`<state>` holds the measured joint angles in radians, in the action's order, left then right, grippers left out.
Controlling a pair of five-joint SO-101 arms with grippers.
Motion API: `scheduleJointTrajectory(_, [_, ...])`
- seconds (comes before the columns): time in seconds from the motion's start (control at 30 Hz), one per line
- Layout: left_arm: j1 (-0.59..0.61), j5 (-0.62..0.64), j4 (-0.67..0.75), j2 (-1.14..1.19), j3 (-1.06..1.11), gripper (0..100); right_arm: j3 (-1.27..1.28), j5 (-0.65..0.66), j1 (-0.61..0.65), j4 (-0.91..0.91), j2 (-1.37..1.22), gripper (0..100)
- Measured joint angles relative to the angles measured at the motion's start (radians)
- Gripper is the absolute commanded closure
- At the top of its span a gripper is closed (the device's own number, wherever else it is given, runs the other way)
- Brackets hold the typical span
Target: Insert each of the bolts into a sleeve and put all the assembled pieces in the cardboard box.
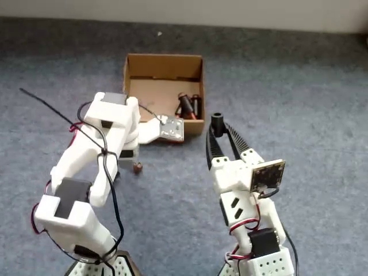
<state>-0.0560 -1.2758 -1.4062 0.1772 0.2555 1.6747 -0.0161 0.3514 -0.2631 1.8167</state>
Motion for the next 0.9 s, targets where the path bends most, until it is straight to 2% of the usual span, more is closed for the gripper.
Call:
scheduleJointTrajectory(0.2, [-0.002,0.000,0.107,0.066,0.049,87,0.000,0.000,0.000,0.000,0.000,99.5])
scheduleJointTrajectory(0.27, [0.000,0.000,0.144,0.075,0.061,90,0.000,0.000,0.000,0.000,0.000,99.5])
scheduleJointTrajectory(0.4, [0.002,0.000,0.157,0.080,0.081,99,0.000,0.000,0.000,0.000,0.000,99.5])
scheduleJointTrajectory(0.63, [-0.037,0.009,0.160,0.072,0.124,99,0.000,0.000,0.000,0.000,0.000,99.5])
scheduleJointTrajectory(0.77, [-0.043,0.124,0.158,0.015,0.141,99,0.000,0.000,0.000,0.000,0.000,99.5])
scheduleJointTrajectory(0.9, [-0.052,0.256,0.158,-0.141,0.149,99,0.000,0.000,0.000,-0.002,0.000,99.5])
